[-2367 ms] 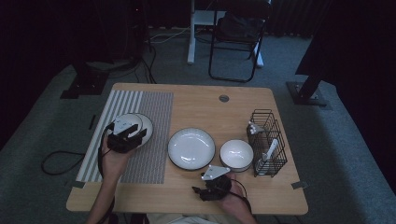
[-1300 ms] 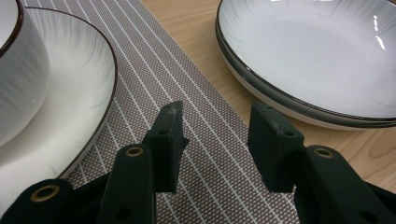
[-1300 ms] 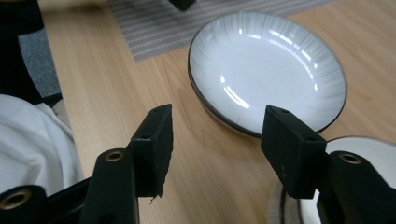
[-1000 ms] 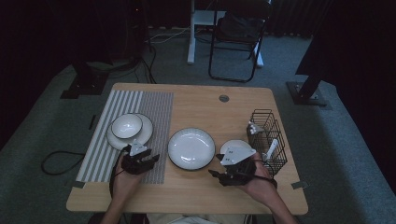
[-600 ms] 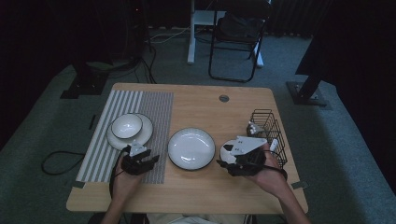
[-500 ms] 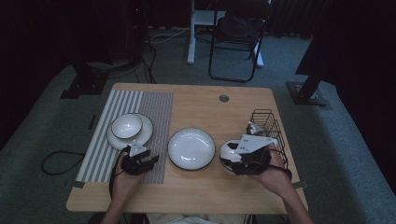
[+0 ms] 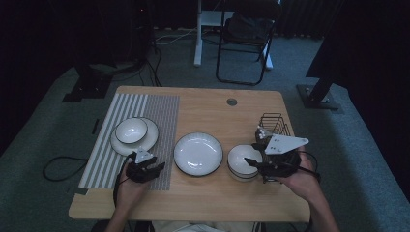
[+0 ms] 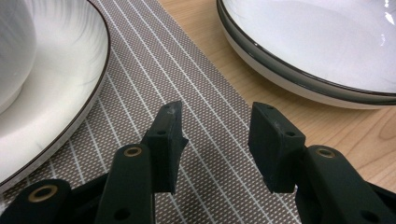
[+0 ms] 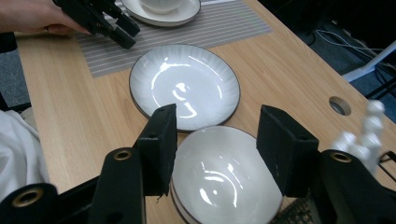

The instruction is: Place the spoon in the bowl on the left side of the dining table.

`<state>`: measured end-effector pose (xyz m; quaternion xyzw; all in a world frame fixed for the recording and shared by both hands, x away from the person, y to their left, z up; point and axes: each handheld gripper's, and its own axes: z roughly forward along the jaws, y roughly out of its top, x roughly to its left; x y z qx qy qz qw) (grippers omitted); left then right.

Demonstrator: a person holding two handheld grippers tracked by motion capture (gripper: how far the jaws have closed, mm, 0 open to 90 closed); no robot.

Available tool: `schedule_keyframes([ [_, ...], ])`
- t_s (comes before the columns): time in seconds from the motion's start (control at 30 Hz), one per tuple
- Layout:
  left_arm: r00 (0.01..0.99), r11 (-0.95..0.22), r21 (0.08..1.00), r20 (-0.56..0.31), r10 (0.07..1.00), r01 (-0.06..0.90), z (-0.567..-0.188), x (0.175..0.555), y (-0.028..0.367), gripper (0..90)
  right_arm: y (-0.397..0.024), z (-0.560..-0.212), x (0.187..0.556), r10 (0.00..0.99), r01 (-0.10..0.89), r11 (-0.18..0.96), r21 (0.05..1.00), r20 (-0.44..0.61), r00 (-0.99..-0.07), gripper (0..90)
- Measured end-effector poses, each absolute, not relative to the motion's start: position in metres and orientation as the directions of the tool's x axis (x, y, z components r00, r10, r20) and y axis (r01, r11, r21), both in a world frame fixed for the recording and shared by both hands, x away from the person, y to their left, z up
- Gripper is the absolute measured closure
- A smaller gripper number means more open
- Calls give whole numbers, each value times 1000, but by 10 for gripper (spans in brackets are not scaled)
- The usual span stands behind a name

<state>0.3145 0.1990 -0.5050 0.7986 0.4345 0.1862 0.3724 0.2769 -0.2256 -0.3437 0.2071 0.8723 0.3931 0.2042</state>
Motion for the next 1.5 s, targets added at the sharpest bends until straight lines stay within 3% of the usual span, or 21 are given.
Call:
schedule_keyframes([
  [1.13,548,-338,743,-46,835,578,-512,312,203,558,-289,-380,275,605,300,553,777,-127,-786,484],
  [1.3,552,-344,739,-46,832,579,-513,313,202,557,-293,-386,278,621,321,542,777,-112,-776,509],
  [1.5,551,-341,739,-49,833,581,-513,313,203,557,-296,-389,285,626,339,525,781,-84,-776,605],
])
